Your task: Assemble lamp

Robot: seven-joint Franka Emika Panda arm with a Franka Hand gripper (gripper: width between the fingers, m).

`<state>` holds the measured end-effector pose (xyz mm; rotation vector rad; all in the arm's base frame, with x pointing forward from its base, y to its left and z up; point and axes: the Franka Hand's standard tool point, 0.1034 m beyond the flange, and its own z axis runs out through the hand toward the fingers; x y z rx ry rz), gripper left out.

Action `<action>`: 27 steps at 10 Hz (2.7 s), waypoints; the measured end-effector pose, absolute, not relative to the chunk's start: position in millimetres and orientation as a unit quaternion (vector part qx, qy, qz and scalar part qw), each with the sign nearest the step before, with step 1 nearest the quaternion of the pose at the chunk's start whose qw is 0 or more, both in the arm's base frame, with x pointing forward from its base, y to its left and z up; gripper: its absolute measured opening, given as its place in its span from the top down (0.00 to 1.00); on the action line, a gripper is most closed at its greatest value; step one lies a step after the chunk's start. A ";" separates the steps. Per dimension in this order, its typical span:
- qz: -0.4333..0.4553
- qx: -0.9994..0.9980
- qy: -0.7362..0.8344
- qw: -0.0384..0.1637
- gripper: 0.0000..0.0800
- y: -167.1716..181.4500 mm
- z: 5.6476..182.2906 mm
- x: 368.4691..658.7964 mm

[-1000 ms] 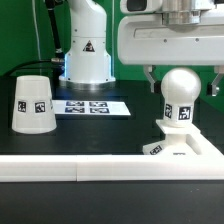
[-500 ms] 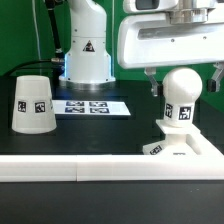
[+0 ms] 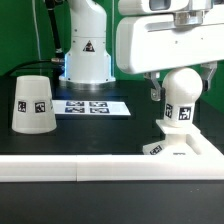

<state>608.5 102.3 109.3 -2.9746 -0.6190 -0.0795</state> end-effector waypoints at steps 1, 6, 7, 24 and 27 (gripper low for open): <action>-0.028 -0.968 -0.244 0.048 0.13 101.2 109.3 608.8; -0.019 -0.863 -0.505 0.004 0.13 100.5 109.6 610.1; -0.018 -0.844 -0.536 -0.002 0.13 102.4 109.6 611.3; -0.035 -0.921 -0.388 -0.016 0.28 94.9 108.9 611.9; -0.036 -0.952 -0.302 -0.013 0.28 94.7 109.0 612.1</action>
Offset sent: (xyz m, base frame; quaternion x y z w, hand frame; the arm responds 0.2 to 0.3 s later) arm 0.0004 0.0123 0.0035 0.0162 -0.0160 -0.2738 0.9615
